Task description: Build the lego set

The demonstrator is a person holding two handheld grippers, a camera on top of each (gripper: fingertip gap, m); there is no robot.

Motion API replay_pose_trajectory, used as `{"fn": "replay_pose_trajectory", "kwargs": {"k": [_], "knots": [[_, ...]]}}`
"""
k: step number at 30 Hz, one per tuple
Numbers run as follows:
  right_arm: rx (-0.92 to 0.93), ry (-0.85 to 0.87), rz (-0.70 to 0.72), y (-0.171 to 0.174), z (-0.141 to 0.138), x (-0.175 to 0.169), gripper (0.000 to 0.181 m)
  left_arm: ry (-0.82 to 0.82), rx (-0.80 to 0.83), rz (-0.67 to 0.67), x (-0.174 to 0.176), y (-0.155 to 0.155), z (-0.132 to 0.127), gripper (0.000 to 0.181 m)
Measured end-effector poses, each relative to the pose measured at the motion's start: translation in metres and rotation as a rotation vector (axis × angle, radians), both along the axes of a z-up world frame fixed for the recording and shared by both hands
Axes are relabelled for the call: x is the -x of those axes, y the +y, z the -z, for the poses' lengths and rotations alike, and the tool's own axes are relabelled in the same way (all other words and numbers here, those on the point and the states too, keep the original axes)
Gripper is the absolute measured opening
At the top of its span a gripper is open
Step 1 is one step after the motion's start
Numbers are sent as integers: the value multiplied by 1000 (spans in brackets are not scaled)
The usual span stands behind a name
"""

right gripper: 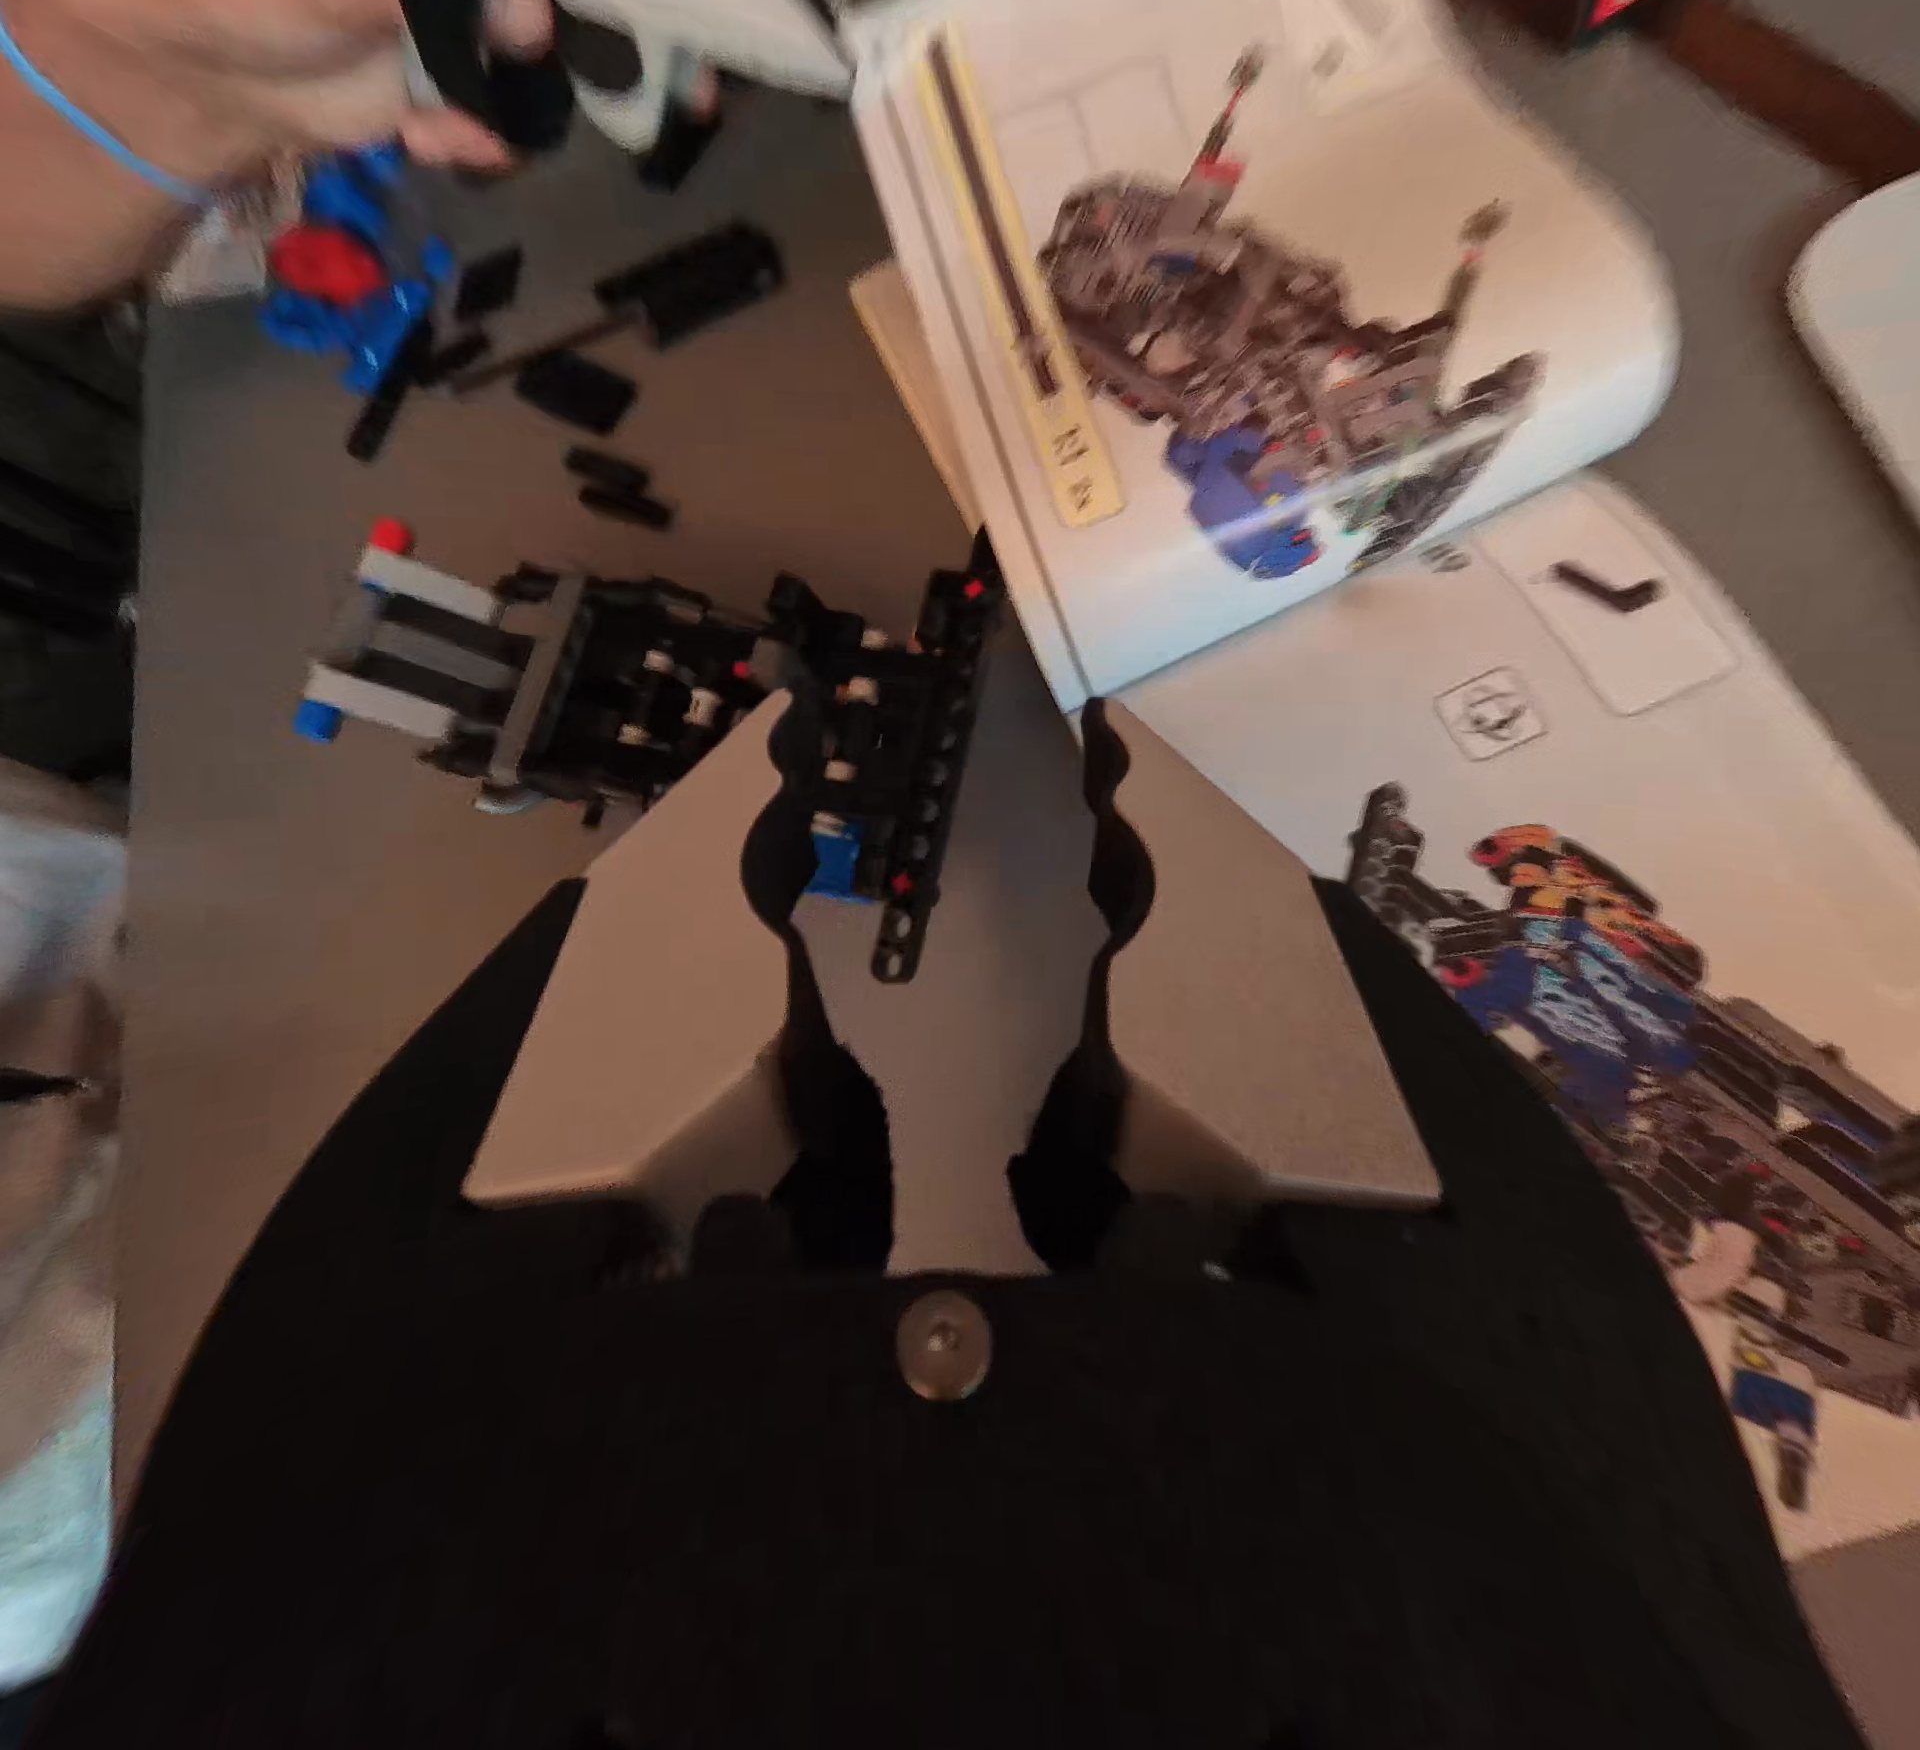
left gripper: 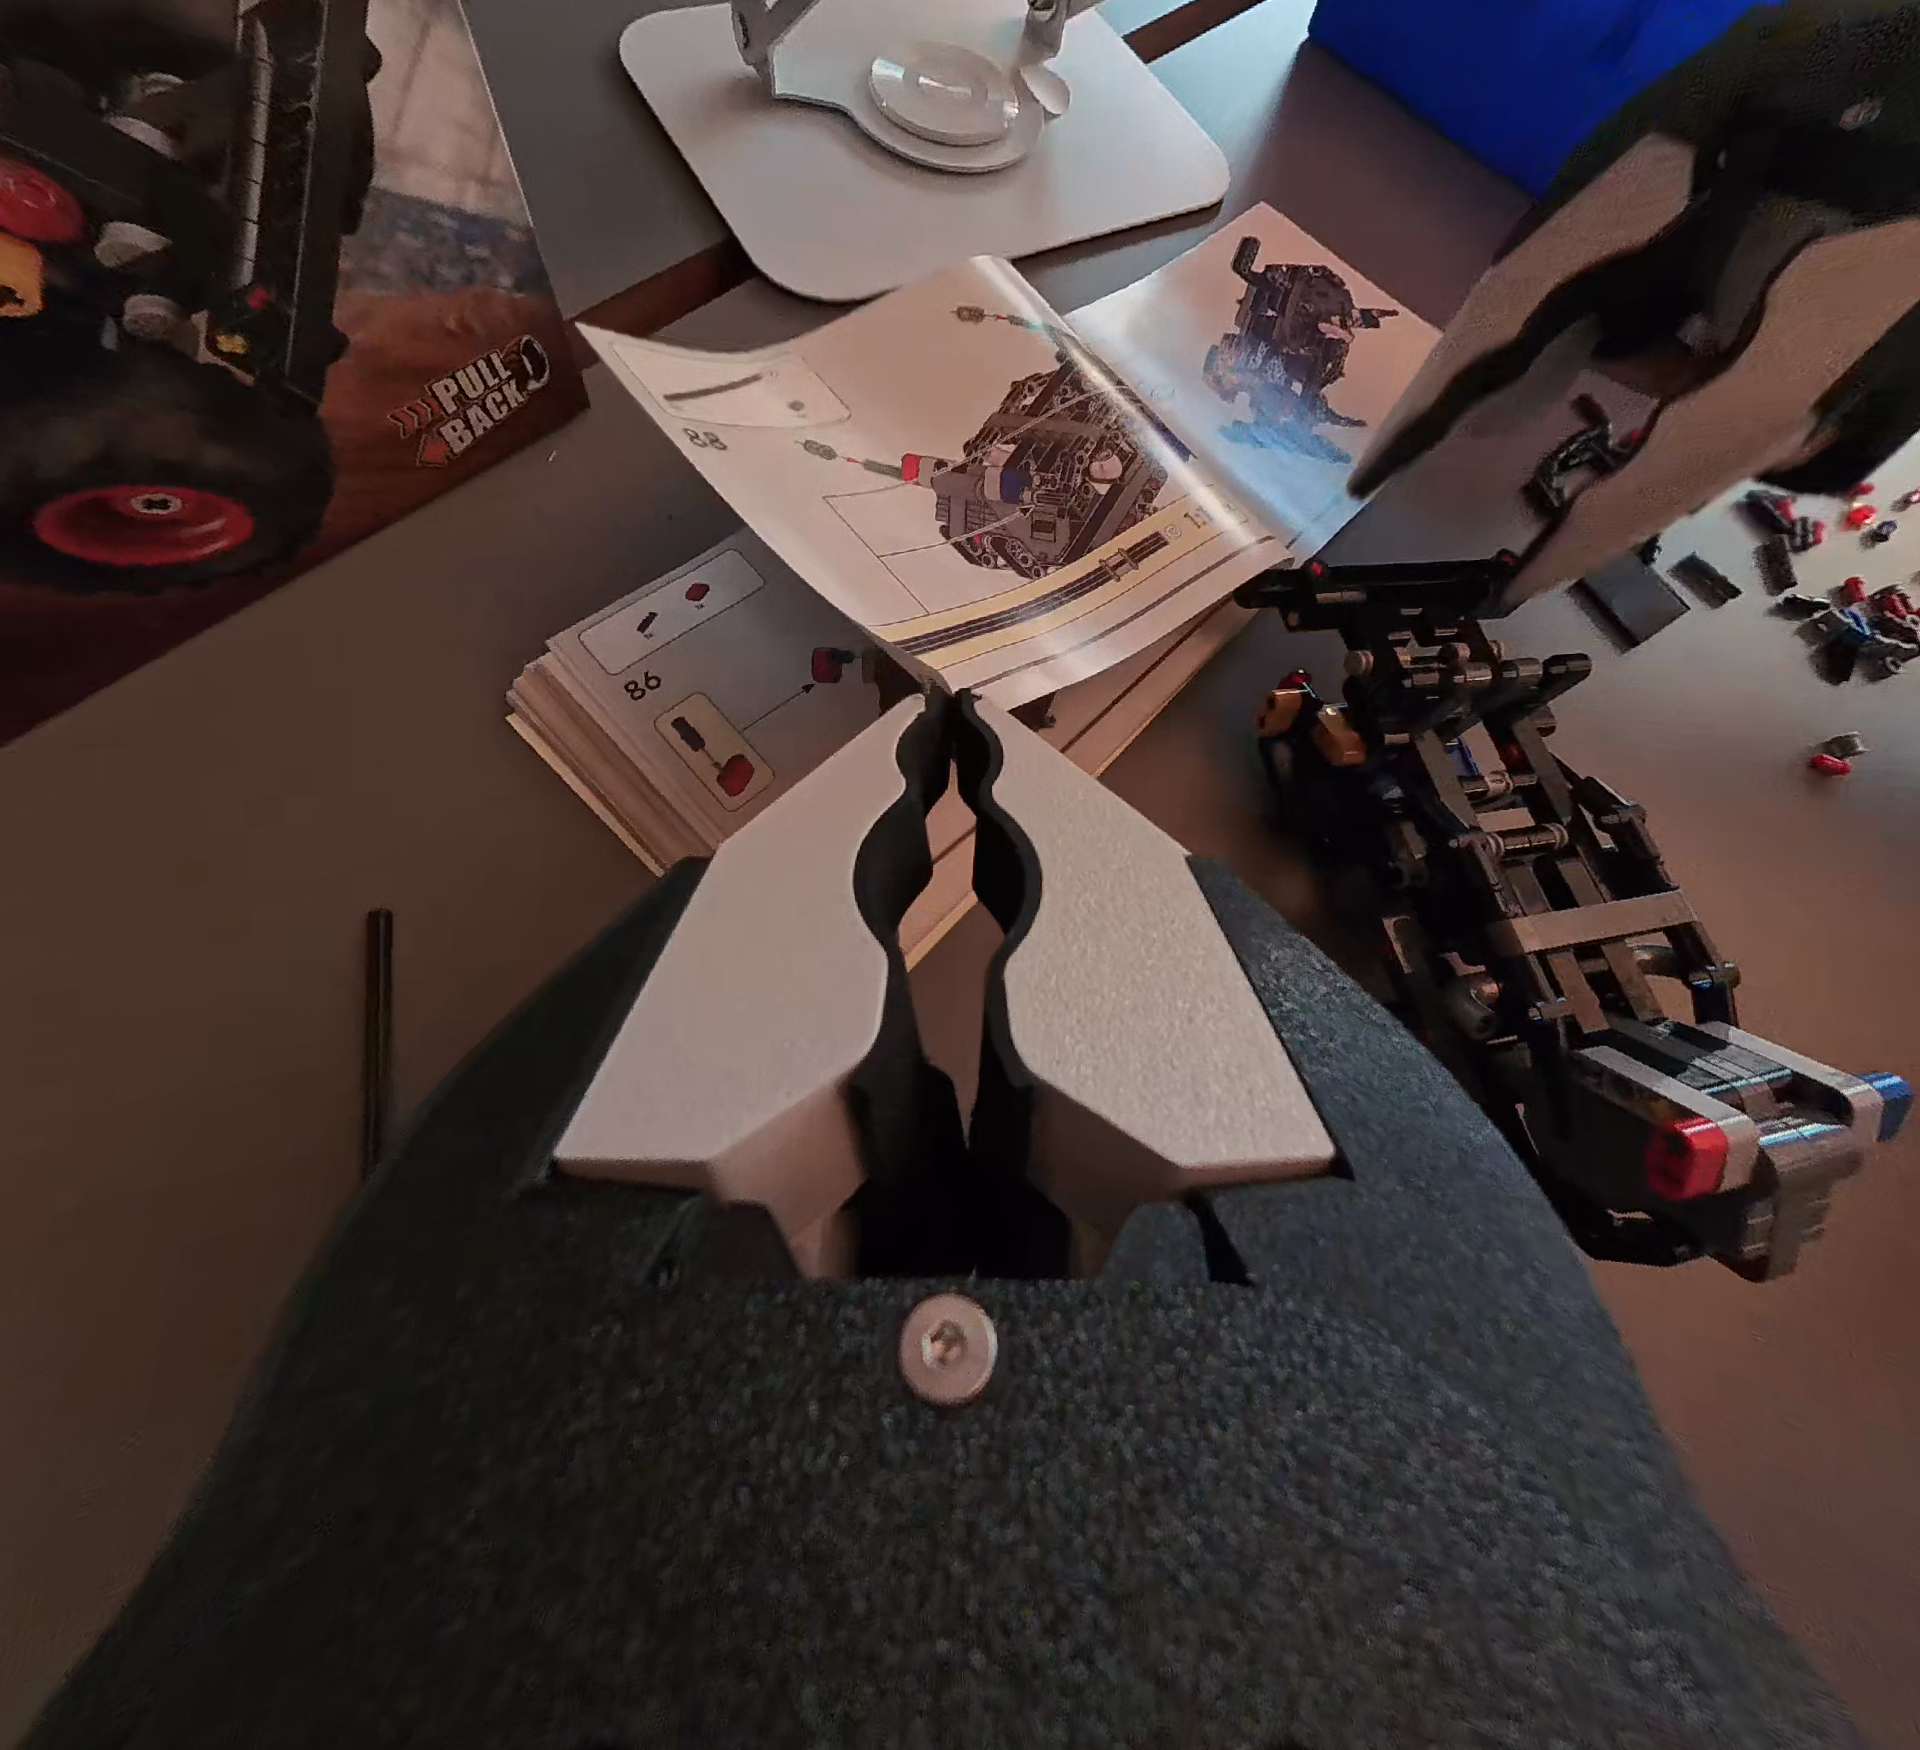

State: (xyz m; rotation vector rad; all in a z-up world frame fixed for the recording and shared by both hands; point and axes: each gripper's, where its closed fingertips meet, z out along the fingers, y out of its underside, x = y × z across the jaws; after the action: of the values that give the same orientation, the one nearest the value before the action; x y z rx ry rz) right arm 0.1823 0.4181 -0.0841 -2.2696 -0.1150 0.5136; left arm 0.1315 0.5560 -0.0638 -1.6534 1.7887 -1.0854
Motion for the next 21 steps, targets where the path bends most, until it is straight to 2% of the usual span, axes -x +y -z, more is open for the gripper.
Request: {"fn": "replay_pose_trajectory", "kwargs": {"k": [2, 6, 8, 11, 18, 21], "knots": [[103, -7, -68, 0, 18, 13, 46, 4, -9, -5, -2, 1, -1, 0], [198, 194, -131, 5, 28, 29, 26, 10, -20, -19, -2, 2, -2, 0], [224, 295, -209, -4, 27, 41, 19, 7, -30, -24, 0, 3, -3, 0], [261, 324, -310, -28, 28, 57, 15, 13, -44, -32, 6, 6, -1, 0], [282, 330, -311, -55, 24, 56, 14, 172, -102, -37, 31, 12, 39, 0], [237, 357, -280, -51, 11, 45, 31, 184, -107, -27, 32, 12, 44, 0]]}}
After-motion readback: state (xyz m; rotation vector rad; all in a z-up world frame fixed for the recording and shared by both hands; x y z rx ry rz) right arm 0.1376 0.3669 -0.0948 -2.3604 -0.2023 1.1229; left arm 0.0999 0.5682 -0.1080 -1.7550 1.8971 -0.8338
